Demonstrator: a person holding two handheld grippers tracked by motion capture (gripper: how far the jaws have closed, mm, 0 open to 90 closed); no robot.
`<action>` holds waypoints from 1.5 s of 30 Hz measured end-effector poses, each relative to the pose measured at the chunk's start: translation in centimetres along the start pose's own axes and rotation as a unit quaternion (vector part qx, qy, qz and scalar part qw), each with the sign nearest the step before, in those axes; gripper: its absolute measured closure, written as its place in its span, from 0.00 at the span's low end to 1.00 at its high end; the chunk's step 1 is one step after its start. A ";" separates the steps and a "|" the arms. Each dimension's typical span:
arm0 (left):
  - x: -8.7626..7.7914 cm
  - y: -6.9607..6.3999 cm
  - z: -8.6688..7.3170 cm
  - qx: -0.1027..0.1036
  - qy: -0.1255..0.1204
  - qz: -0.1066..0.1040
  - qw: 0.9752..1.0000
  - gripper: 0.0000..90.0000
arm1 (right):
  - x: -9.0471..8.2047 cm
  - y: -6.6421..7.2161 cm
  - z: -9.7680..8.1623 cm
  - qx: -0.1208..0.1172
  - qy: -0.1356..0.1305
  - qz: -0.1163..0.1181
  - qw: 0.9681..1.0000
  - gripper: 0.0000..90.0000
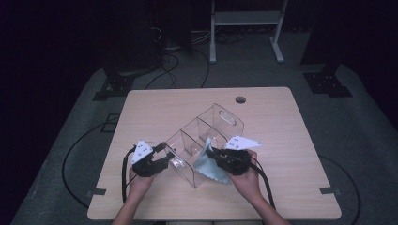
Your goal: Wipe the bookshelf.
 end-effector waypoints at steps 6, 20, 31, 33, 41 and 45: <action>0.1 0.1 0.0 0.008 0.000 -0.002 1.000 0.53 | 0.5 -0.1 -0.4 -0.004 0.008 -0.003 1.000 0.91; 0.6 0.7 0.1 -0.003 0.000 0.005 1.000 0.53 | 1.3 -1.9 -6.9 0.005 0.068 -0.024 0.997 0.92; 0.8 1.5 0.0 -0.008 0.002 0.015 1.000 0.53 | 1.1 -0.8 -7.8 0.008 0.076 -0.005 0.997 0.92; 0.8 1.5 0.0 -0.008 0.002 0.017 1.000 0.53 | 1.2 0.6 -8.2 0.011 0.082 0.024 0.996 0.92; 1.0 1.6 0.0 -0.013 0.001 0.019 1.000 0.53 | 3.3 3.8 -10.7 -0.012 0.119 0.052 0.991 0.92; 1.0 1.6 0.0 -0.013 0.001 0.019 1.000 0.53 | 4.2 4.1 -11.0 -0.015 0.125 0.049 0.991 0.91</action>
Point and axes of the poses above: each handheld gripper's, and its own axes: x roughly forward along the jaws, z roughly out of its top, y roughly to its left, the point moved 10 cm from there along x, roughly forward along the jaws, and after that the axes turned 12 degrees about x, right-handed, at the moved point
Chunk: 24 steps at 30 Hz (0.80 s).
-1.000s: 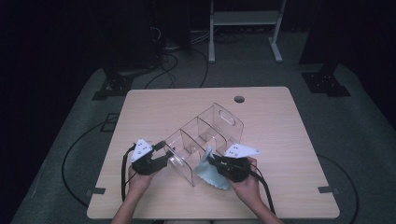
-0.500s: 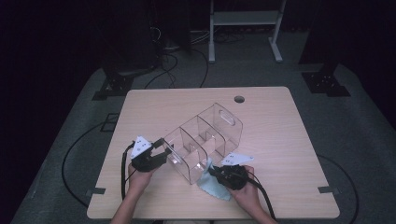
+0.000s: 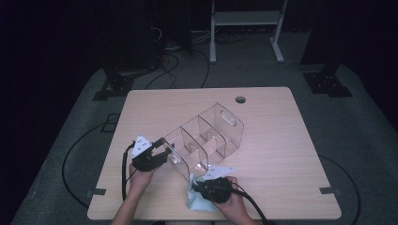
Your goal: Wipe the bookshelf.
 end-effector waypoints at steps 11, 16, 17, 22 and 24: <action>0.0 0.0 0.0 -0.004 -0.004 0.000 1.000 0.53 | -1.3 0.9 2.8 -0.008 -0.042 0.000 0.999 0.92; 0.1 0.1 -0.1 -0.002 -0.002 0.001 1.000 0.53 | -1.7 1.2 3.6 -0.013 -0.053 -0.001 0.998 0.92; 0.1 0.1 -0.1 0.000 -0.002 0.002 1.000 0.53 | -1.5 1.2 3.4 -0.011 -0.053 0.001 0.999 0.92; 0.1 0.1 -0.1 -0.002 -0.002 0.002 1.000 0.53 | -0.5 0.7 2.3 -0.005 -0.034 -0.002 0.999 0.92; 0.1 0.1 -0.1 -0.006 -0.003 0.000 1.000 0.53 | -0.7 0.8 2.6 -0.009 -0.038 -0.004 0.999 0.92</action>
Point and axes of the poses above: each handheld gripper's, and its own axes: x roughly forward along the jaws, z roughly out of its top, y roughly to its left, the point moved 10 cm from there along x, roughly forward along the jaws, and after that the axes turned 12 degrees about x, right-handed, at the moved point
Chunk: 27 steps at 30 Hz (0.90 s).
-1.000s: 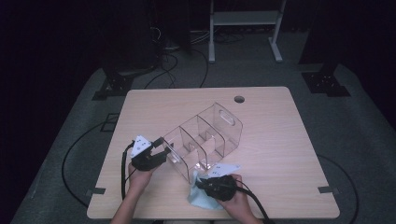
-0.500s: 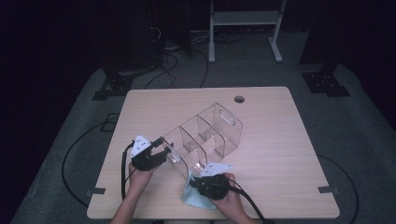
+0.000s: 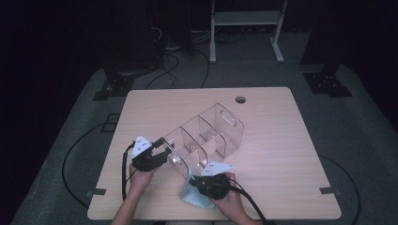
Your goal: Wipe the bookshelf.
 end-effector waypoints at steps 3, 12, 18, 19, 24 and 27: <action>0.0 0.0 0.0 -0.001 -0.001 0.001 1.000 0.53 | -1.0 0.5 1.4 -0.002 -0.021 0.004 1.000 0.92; 0.0 0.0 0.0 0.000 0.000 0.000 1.000 0.53 | -3.3 1.9 4.9 -0.028 -0.067 0.002 0.997 0.92; 0.0 0.0 -0.1 0.005 0.002 0.001 1.000 0.53 | -2.5 1.5 3.5 -0.030 -0.055 -0.001 0.998 0.92; 0.0 0.0 -0.1 0.005 0.002 0.002 1.000 0.53 | -2.2 1.3 3.1 -0.025 -0.050 -0.001 0.998 0.92; 0.0 0.0 0.0 0.006 0.001 0.000 1.000 0.53 | -0.3 0.3 0.7 -0.009 -0.016 0.000 1.000 0.92; 0.0 0.0 0.0 0.005 0.001 0.001 1.000 0.53 | 0.5 -0.1 -0.4 -0.007 0.001 -0.001 1.000 0.91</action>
Point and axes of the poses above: each handheld gripper's, and its own axes: x roughly forward along the jaws, z roughly out of its top, y roughly to its left, the point moved 10 cm from there along x, roughly forward along the jaws, and after that the axes turned 12 degrees about x, right-handed, at the moved point
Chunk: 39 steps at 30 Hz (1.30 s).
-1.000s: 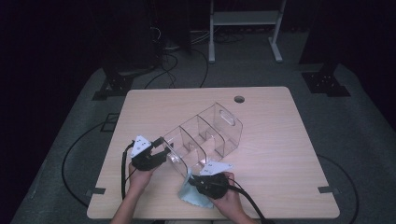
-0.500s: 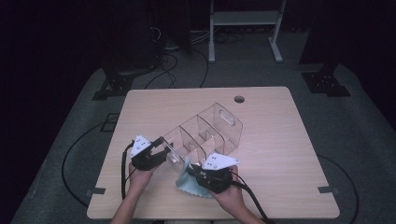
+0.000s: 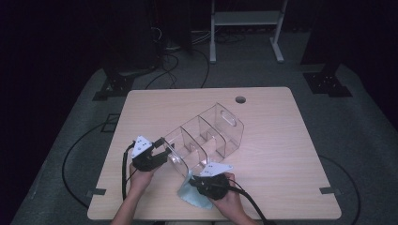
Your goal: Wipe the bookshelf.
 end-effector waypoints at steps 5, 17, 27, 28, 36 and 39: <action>0.0 0.0 0.0 -0.001 -0.001 -0.001 1.000 0.53 | 0.2 -0.2 -0.6 0.002 0.013 -0.005 1.000 0.92; 0.0 0.0 0.0 -0.003 -0.001 0.000 1.000 0.53 | -0.2 0.1 0.1 -0.004 0.001 -0.001 1.000 0.92; -0.2 -0.2 0.1 0.003 0.005 -0.003 1.000 0.52 | -1.1 -0.7 -0.3 0.025 0.006 0.020 0.999 0.92; -0.2 -0.2 0.1 0.005 0.005 -0.004 1.000 0.51 | -1.5 -1.0 -0.2 0.027 0.003 0.020 0.999 0.92; -1.1 -0.3 0.2 0.012 -0.001 -0.002 1.000 0.47 | -4.5 -4.5 0.2 0.057 -0.014 -0.003 0.998 0.92; -1.6 -0.4 0.3 0.013 0.001 0.000 1.000 0.45 | -5.5 -5.9 0.4 0.066 -0.022 -0.015 0.997 0.91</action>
Point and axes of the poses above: each handheld gripper's, and its own axes: x roughly forward along the jaws, z roughly out of its top, y roughly to its left, the point moved 10 cm from there along x, roughly forward along the jaws, and after that the axes turned 12 degrees about x, right-handed, at the moved point
